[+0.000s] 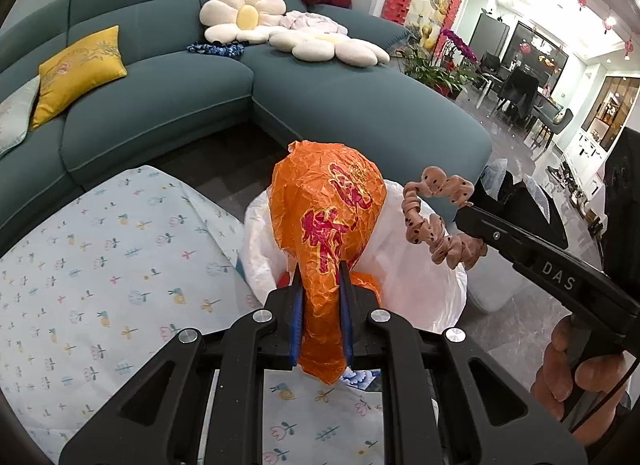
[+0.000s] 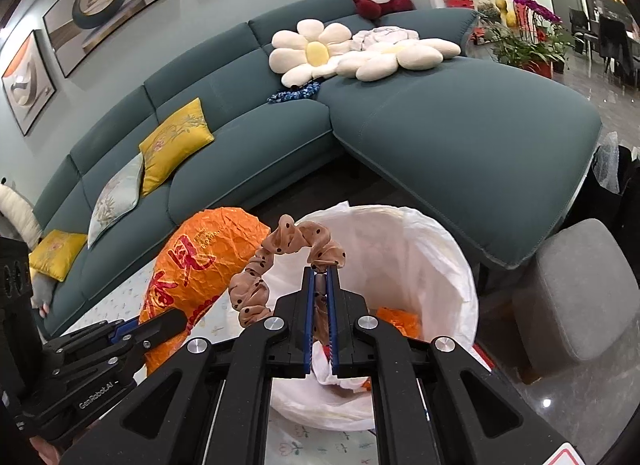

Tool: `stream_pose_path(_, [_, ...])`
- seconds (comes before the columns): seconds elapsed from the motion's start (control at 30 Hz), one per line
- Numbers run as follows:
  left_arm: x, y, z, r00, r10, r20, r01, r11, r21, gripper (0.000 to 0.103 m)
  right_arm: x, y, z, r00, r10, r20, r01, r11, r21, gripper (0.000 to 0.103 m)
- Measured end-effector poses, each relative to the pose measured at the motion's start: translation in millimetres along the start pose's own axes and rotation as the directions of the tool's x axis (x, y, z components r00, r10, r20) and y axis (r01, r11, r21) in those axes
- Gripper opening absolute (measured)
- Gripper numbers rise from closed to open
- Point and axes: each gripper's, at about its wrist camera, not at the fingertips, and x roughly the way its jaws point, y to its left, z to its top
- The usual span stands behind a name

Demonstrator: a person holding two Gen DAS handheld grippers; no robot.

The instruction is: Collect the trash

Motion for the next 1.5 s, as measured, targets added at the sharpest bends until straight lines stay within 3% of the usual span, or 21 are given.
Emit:
stream_pose_path(0.47, [6,-7,0,1.0,-0.006,-0.011,0.006,1.0,0.013,0.016,-1,-7,1,1.0,-0.013,0.002,0.013,1.0,0.003,0.006])
stream_pose_path(0.67, [7,-5,-2,1.0,0.002,-0.006,-0.002,1.0,0.005,0.032,3,-6,0,1.0,-0.008,-0.016,0.008,1.0,0.009,0.013])
stream_pose_path(0.73, [6,-3,-3,1.0,0.009,0.001,-0.009,1.0,-0.001,0.049,3,-5,-1,1.0,-0.007,-0.019,0.008,1.0,0.007,0.016])
stream_pose_path(0.8, [4,0,-4,1.0,0.018,0.012,-0.018,1.0,-0.012,0.059,2,-5,-1,1.0,-0.01,-0.012,0.01,1.0,0.009,0.025])
stream_pose_path(1.1, [-5,5,-3,0.998,0.053,0.033,-0.052,0.998,-0.016,0.059,-6,2,-1,1.0,0.01,-0.013,-0.01,1.0,-0.006,0.032])
stream_pose_path(1.5, [-13,14,-12,0.991,0.133,0.012,-0.133,0.991,-0.002,0.062,-19,30,-10,1.0,-0.022,-0.014,0.02,0.991,-0.135,0.049])
